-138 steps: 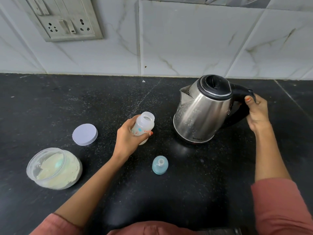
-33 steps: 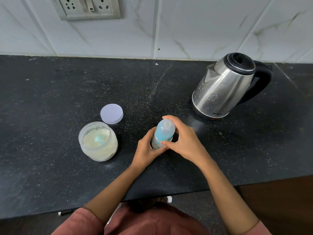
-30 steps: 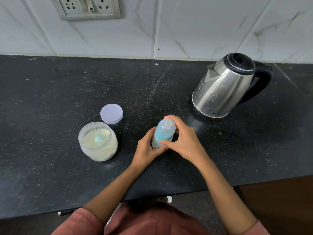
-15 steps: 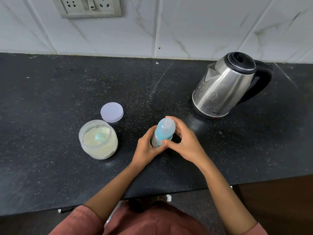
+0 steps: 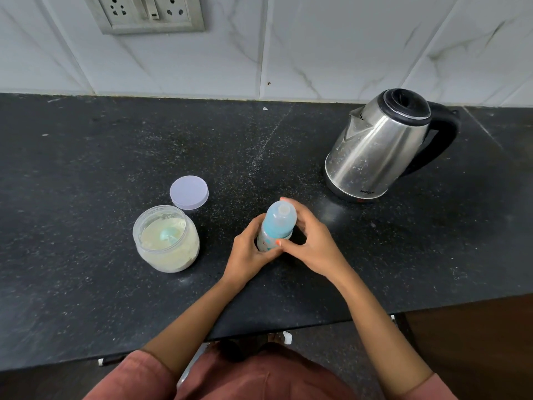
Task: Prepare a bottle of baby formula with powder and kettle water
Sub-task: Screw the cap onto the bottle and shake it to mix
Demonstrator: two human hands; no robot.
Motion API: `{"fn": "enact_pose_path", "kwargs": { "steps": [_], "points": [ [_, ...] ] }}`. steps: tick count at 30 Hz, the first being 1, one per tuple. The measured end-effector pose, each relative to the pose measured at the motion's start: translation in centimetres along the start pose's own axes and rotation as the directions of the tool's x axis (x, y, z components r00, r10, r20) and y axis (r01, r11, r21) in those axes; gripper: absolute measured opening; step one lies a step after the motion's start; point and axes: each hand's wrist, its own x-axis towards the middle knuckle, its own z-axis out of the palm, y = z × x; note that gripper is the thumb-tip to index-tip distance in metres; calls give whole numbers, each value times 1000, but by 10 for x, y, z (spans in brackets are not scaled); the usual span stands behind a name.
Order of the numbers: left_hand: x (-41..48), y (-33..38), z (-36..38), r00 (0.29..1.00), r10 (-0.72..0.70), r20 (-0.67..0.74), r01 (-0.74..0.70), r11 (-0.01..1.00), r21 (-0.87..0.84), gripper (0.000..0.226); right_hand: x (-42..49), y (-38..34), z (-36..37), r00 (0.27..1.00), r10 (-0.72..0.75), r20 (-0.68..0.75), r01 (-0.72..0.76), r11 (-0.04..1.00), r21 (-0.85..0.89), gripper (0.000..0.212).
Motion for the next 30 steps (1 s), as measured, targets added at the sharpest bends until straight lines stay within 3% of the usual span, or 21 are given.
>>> {"fn": "enact_pose_path", "kwargs": {
  "steps": [4, 7, 10, 14, 16, 21, 24, 27, 30],
  "points": [
    [-1, 0, 1, 1000, -17, -6, 16, 1000, -14, 62, 2, -3, 6, 985, 5, -170, -16, 998, -63, 62],
    [-1, 0, 1, 1000, -7, -20, 7, 1000, -6, 64, 4, -3, 21, 956, -16, -294, -25, 990, -137, 63],
    [0, -1, 1, 1000, -12, -19, 12, 1000, -9, 64, 4, -3, 22, 965, 4, -264, -32, 994, -105, 71],
    [0, 0, 0, 1000, 4, 2, -4, 1000, -1, 61, 0, 2, 7, 999, -12, -37, 14, 999, 38, 80],
    [0, 0, 0, 1000, 5, -1, -5, 1000, -7, 61, 0, 2, 3, 999, -33, 1, 33, 997, 68, 78],
    [-1, 0, 1, 1000, -4, -11, 4, 1000, -15, 61, 4, 2, 14, 979, -39, -202, 40, 999, -1, 62],
    [-1, 0, 1, 1000, -3, -21, 3, 1000, -7, 61, 6, 2, 27, 953, -28, -302, 15, 999, -47, 67],
    [0, -2, 0, 1000, -7, -14, 7, 1000, -5, 64, 6, 1, 20, 983, -20, -183, 12, 999, -47, 75],
    [0, -2, 0, 1000, 1, -5, -1, 1000, 0, 63, 2, 4, 7, 999, -33, 10, 32, 997, 64, 75]
  ]
}}
